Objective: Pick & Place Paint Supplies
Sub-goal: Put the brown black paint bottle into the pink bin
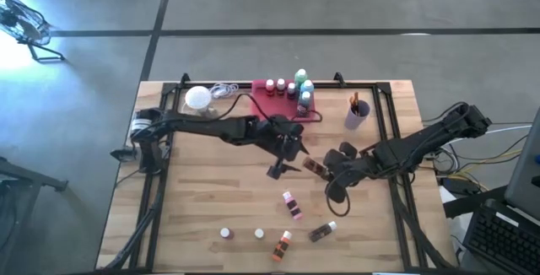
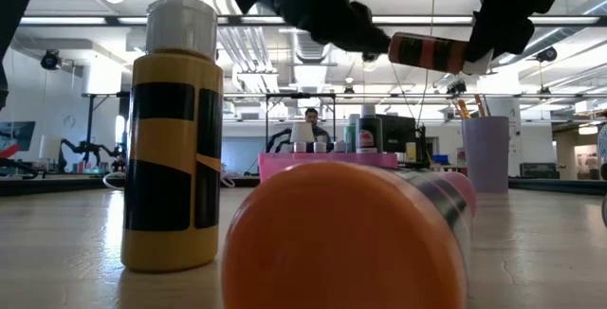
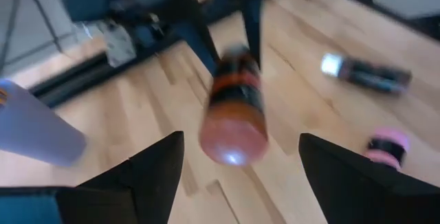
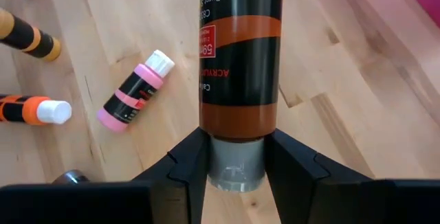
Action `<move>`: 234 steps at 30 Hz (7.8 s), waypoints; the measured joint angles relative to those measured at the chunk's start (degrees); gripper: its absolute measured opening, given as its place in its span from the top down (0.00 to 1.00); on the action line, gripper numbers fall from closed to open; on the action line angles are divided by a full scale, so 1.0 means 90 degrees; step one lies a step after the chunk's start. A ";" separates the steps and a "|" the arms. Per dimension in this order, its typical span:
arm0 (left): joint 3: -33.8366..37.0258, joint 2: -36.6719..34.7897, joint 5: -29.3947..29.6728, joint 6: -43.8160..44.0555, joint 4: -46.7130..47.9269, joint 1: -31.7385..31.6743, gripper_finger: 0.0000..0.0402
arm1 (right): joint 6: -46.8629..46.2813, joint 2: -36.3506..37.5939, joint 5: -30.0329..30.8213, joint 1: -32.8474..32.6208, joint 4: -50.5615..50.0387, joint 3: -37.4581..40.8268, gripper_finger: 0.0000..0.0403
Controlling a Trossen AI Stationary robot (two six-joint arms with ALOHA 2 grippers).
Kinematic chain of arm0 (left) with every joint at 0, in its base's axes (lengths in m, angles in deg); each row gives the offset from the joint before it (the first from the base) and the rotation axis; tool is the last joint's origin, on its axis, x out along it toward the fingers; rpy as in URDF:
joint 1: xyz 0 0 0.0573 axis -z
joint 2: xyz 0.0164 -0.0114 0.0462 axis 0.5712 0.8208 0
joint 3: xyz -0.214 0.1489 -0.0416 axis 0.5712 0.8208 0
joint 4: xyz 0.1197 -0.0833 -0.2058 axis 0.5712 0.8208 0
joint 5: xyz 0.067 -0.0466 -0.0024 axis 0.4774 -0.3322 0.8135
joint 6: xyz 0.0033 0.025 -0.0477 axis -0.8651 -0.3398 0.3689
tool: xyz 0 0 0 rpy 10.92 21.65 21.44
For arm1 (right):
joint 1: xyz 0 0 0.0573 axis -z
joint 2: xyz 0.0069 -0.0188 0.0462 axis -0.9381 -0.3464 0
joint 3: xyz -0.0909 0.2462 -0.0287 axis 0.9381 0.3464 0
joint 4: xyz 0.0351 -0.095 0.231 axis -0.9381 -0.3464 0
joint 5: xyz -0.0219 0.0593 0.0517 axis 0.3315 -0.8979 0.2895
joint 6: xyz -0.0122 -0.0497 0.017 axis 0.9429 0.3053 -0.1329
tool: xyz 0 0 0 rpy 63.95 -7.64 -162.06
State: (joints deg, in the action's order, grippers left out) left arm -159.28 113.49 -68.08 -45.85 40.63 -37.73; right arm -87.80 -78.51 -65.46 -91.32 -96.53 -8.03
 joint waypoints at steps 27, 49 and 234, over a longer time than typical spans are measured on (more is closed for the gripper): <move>0.0041 0.0088 -0.0148 -0.0142 -0.0472 0.0126 0.28 | 0.0889 0.0000 0.0177 0.0243 0.0724 -0.0044 0.72; 0.0044 0.0088 -0.0134 -0.0149 -0.0703 0.0134 0.53 | 0.0933 0.0000 0.0165 0.0238 0.0747 -0.0032 0.73; 0.0724 0.0007 -0.2873 0.7795 -0.6172 -0.0865 0.66 | 0.5161 -0.0410 0.5603 -0.1649 -0.0194 -0.2399 0.42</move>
State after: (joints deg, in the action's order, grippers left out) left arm -152.77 113.55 -93.94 24.30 -14.92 -45.51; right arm -41.36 -82.21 -15.04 -106.16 -98.28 -29.63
